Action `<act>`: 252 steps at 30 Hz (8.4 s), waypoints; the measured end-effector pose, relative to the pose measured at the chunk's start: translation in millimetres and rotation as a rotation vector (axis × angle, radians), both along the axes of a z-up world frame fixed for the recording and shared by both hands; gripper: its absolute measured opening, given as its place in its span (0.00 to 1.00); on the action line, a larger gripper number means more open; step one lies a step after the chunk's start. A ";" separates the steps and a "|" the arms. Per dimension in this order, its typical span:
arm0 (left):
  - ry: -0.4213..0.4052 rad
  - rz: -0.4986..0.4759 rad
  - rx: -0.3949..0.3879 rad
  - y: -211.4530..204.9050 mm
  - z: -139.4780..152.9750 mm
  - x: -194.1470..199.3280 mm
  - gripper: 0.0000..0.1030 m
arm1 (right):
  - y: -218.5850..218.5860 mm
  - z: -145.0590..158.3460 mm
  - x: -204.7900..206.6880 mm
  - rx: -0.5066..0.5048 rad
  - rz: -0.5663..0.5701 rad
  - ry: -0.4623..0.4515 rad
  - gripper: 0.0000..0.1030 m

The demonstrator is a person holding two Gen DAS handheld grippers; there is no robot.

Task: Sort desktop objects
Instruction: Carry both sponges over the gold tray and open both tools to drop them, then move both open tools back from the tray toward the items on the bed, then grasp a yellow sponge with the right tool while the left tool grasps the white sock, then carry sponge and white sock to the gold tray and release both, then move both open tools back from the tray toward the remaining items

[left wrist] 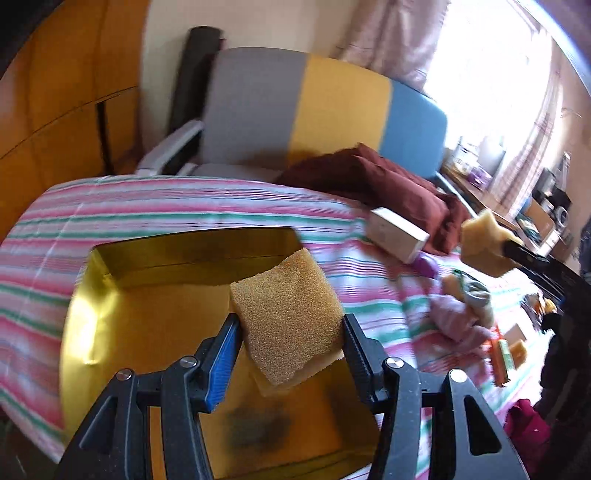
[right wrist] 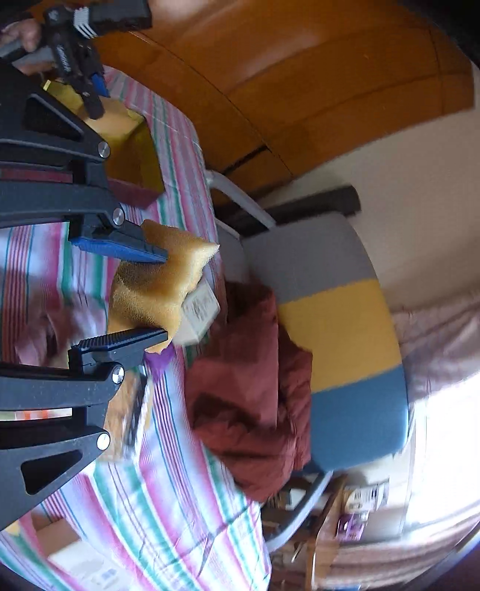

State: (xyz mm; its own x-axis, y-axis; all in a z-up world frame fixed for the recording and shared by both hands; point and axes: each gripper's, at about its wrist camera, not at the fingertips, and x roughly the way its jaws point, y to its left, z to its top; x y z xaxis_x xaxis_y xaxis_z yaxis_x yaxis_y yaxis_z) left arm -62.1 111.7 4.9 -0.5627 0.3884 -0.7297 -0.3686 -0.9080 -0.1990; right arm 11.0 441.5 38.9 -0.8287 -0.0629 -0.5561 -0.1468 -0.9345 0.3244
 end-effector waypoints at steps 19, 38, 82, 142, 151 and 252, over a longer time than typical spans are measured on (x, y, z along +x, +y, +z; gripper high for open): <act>-0.075 0.136 -0.109 -113.1 -40.8 -86.8 0.54 | -229.3 -37.6 -127.0 -0.024 0.428 -0.213 0.36; -0.115 0.117 -0.094 -119.9 -67.0 -132.3 0.65 | -283.2 -111.5 -214.5 -0.112 0.366 -0.400 0.42; -0.031 -0.208 0.031 16.6 2.5 28.3 0.71 | -63.3 -2.2 5.7 0.190 -0.042 -0.224 0.88; -0.169 -0.655 -0.076 312.2 -40.5 14.4 0.72 | 112.9 -77.5 95.5 -0.164 -0.391 -0.626 0.52; -0.110 -0.700 -0.060 318.5 -45.3 23.7 0.55 | 115.9 -79.1 95.8 -0.179 -0.398 -0.599 0.52; -0.009 0.171 0.120 -141.0 -12.8 44.0 0.57 | -237.1 -26.9 -4.1 0.034 0.394 -0.227 0.72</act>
State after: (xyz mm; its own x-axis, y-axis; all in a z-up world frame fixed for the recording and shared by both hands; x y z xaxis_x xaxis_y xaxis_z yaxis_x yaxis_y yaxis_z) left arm -18.2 -29.3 -7.8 -0.6219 0.3724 -0.6889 -0.2090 -0.9267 -0.3123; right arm 7.0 204.4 12.0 -0.6018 -0.3279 -0.7282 0.1583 -0.9427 0.2936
